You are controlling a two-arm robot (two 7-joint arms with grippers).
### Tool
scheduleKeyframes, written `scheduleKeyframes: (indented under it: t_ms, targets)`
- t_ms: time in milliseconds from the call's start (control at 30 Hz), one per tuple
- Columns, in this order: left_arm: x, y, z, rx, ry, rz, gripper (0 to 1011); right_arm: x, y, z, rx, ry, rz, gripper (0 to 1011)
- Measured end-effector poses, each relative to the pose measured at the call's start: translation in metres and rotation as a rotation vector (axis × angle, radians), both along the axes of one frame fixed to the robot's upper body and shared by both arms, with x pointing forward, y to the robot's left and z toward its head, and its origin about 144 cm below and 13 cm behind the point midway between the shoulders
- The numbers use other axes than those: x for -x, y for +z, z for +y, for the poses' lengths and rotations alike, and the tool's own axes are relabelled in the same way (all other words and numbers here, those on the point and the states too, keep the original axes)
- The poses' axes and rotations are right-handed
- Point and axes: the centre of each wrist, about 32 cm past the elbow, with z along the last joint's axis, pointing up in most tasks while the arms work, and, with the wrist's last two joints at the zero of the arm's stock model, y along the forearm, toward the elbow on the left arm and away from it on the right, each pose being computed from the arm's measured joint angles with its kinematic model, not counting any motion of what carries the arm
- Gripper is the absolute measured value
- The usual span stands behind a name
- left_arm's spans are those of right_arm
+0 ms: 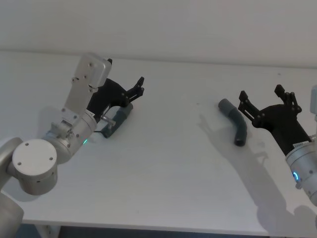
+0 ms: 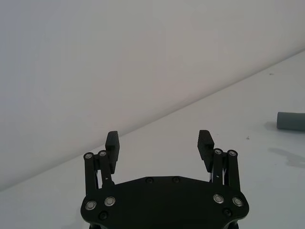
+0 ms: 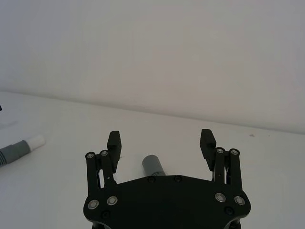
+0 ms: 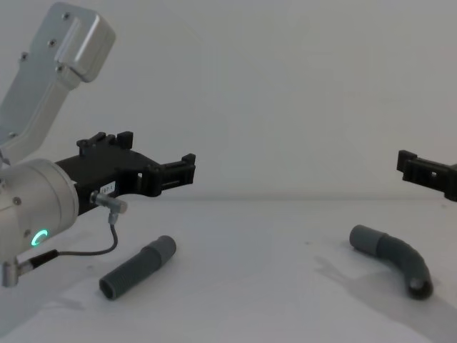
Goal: Use both hands to pick up one end of the pipe from the table, align the ends, and insert them.
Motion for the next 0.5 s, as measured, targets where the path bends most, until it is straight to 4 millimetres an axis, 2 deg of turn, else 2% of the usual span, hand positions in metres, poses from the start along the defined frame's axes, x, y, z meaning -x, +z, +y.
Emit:
scheduleKeyframes:
  t_ms: [500]
  targets:
    - [0.0, 0.0001, 0.0, 0.0, 0.0, 0.0, 1001, 0.0, 0.0, 0.0, 0.0, 0.0, 0.0, 1004]
